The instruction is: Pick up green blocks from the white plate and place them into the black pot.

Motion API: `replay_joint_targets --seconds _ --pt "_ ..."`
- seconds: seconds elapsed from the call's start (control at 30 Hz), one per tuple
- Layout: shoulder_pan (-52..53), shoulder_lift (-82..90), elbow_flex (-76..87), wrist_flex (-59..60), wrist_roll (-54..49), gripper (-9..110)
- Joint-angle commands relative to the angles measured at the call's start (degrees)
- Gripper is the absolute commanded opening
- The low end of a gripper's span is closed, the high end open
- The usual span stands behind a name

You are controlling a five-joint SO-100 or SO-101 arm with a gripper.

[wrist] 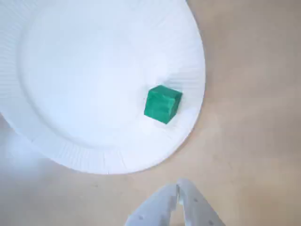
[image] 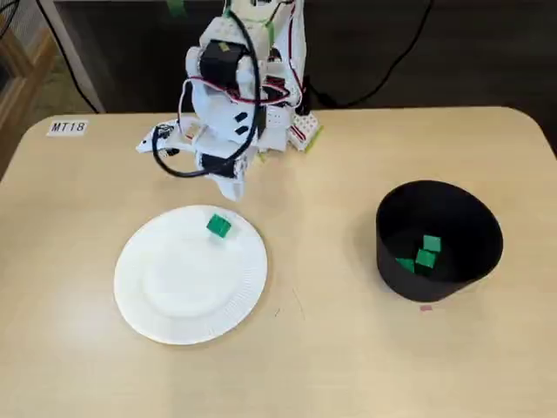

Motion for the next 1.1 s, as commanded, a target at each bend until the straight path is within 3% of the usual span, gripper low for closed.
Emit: replay_joint_targets --seconds 0.0,0.13,0.23,0.43,1.07 --pt "2.64 -2.64 -5.01 3.6 0.0 -2" --pt "6.86 -3.96 -5.01 6.42 -0.26 0" --pt "8.7 -3.69 -3.52 6.59 -2.2 17" --pt "10.2 -8.53 -3.43 6.59 -3.78 31" --pt "6.77 -18.98 -6.15 4.22 -2.55 31"
